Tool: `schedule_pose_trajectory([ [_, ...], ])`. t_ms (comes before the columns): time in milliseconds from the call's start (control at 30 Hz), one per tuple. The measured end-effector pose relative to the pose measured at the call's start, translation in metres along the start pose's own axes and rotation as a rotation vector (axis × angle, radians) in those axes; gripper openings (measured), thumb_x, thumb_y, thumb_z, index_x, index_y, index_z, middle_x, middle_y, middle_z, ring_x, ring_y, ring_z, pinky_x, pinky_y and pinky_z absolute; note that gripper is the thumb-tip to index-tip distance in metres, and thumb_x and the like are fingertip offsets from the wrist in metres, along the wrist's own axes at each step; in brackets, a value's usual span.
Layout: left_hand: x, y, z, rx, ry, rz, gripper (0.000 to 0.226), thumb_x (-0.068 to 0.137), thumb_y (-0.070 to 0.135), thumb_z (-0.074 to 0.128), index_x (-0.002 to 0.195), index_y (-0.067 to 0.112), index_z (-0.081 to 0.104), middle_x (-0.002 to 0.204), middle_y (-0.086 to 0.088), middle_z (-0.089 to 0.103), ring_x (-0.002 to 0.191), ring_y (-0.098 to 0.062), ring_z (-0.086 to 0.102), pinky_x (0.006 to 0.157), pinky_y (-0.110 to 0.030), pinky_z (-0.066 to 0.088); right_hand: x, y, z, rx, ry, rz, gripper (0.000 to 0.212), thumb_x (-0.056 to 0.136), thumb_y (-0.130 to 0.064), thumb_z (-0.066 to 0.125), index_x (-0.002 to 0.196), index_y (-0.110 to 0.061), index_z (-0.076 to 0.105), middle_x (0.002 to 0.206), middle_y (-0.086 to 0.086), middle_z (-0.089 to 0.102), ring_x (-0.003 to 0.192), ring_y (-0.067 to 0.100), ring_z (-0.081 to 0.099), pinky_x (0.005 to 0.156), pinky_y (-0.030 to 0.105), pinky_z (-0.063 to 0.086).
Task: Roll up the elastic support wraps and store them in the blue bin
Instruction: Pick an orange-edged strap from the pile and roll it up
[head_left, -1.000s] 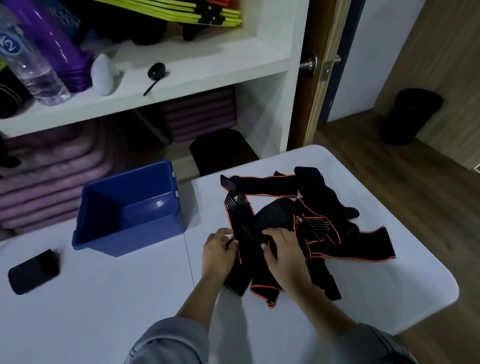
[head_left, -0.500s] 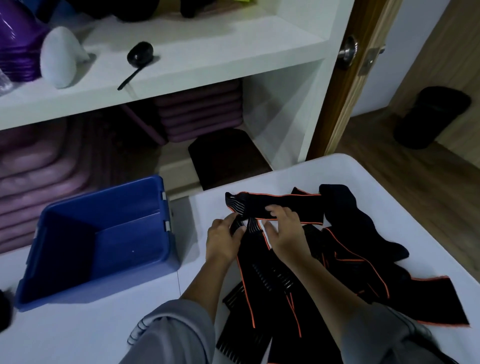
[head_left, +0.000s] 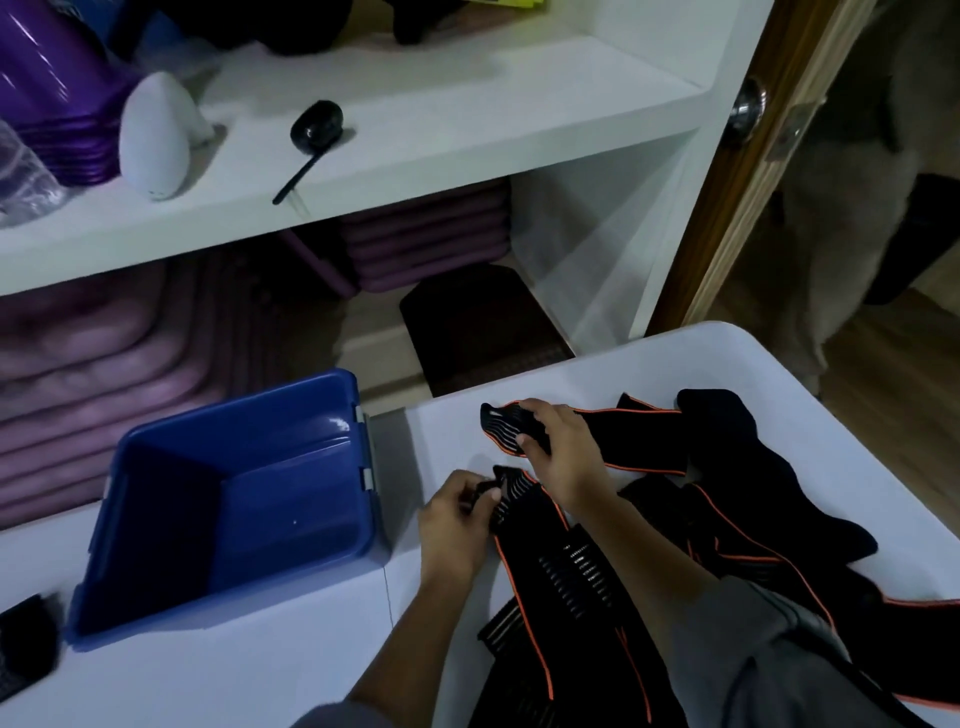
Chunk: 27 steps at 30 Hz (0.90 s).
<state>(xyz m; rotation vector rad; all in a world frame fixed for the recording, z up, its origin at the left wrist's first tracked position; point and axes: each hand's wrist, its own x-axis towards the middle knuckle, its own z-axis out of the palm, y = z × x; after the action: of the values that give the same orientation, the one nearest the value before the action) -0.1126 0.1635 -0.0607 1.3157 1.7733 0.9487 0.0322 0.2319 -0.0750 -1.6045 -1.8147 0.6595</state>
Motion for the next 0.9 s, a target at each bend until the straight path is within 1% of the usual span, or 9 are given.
schedule_pose_trajectory([
  [100,-0.011,-0.005,-0.01,-0.023,0.022,-0.029,0.013,0.084,0.007,0.065,0.083,0.02,0.065,0.075,0.012,0.066,0.07,0.01,0.06,0.063,-0.002,0.041,0.018,-0.012,0.012,-0.062,-0.119,-0.051,0.05,0.092,-0.024,0.055,0.14,-0.022,0.04,0.136,0.005,0.045,0.124,0.025,0.041,0.103,0.037,0.039],
  [233,-0.017,-0.016,-0.017,0.023,0.056,-0.068,0.014,0.085,0.015,0.065,0.095,0.021,0.071,0.093,0.001,0.069,0.082,-0.006,0.063,0.074,-0.012,0.044,0.031,-0.016,0.022,-0.163,-0.238,-0.047,0.047,0.093,-0.023,0.054,0.138,-0.023,0.042,0.131,0.007,0.052,0.123,0.027,0.041,0.1,0.039,0.042],
  [367,-0.023,-0.013,-0.022,0.003,0.054,-0.093,0.015,0.085,0.014,0.064,0.095,0.022,0.071,0.094,0.003,0.069,0.082,0.003,0.06,0.069,-0.003,0.041,0.028,-0.011,0.021,-0.154,-0.163,0.044,0.022,0.087,-0.015,0.061,0.108,-0.012,0.06,0.105,0.009,0.063,0.103,0.027,0.054,0.082,0.034,0.047],
  [433,-0.028,-0.009,-0.023,-0.005,0.06,-0.096,0.014,0.085,0.013,0.065,0.094,0.021,0.072,0.094,0.002,0.069,0.082,0.003,0.06,0.068,-0.001,0.041,0.022,-0.005,0.019,-0.139,-0.207,0.051,0.021,0.082,-0.014,0.067,0.102,-0.01,0.063,0.102,0.008,0.066,0.098,0.025,0.06,0.083,0.036,0.05],
  [533,-0.036,-0.002,-0.026,-0.026,0.073,-0.103,0.013,0.084,0.012,0.066,0.093,0.019,0.072,0.093,0.001,0.07,0.081,0.002,0.061,0.066,0.001,0.04,0.01,-0.002,0.008,-0.073,-0.206,0.054,0.017,0.083,-0.009,0.065,0.098,-0.013,0.071,0.1,0.004,0.07,0.096,0.019,0.064,0.086,0.032,0.052],
  [633,-0.048,0.008,-0.03,-0.1,0.086,-0.112,0.012,0.082,0.011,0.069,0.09,0.019,0.071,0.091,0.001,0.071,0.078,0.002,0.063,0.066,-0.001,0.042,-0.006,-0.011,-0.014,-0.005,-0.121,0.102,0.017,0.086,-0.013,0.064,0.101,-0.011,0.071,0.098,0.007,0.07,0.089,0.017,0.063,0.075,0.019,0.045],
  [700,-0.059,0.02,-0.035,-0.138,0.099,-0.112,0.013,0.08,0.011,0.07,0.087,0.023,0.07,0.087,0.003,0.071,0.076,0.003,0.063,0.064,-0.002,0.043,-0.018,-0.024,-0.034,0.063,-0.075,0.134,0.021,0.087,-0.017,0.065,0.105,-0.007,0.068,0.096,0.01,0.066,0.084,0.018,0.06,0.073,0.019,0.041],
  [767,-0.073,0.034,-0.041,-0.177,0.118,-0.096,0.016,0.08,0.011,0.071,0.082,0.027,0.067,0.082,0.007,0.07,0.073,0.003,0.063,0.062,-0.002,0.043,-0.034,-0.039,-0.058,0.131,-0.055,0.157,0.021,0.088,-0.019,0.064,0.105,-0.008,0.066,0.088,0.003,0.063,0.078,0.017,0.059,0.073,0.021,0.046],
  [900,-0.1,0.066,-0.062,-0.261,0.174,-0.037,0.013,0.08,0.01,0.071,0.084,0.022,0.068,0.075,0.009,0.068,0.065,0.009,0.06,0.057,-0.003,0.043,-0.065,-0.071,-0.112,0.314,-0.033,0.114,0.004,0.087,-0.019,0.064,0.091,-0.019,0.063,0.078,-0.01,0.062,0.073,0.002,0.058,0.066,0.003,0.042],
])
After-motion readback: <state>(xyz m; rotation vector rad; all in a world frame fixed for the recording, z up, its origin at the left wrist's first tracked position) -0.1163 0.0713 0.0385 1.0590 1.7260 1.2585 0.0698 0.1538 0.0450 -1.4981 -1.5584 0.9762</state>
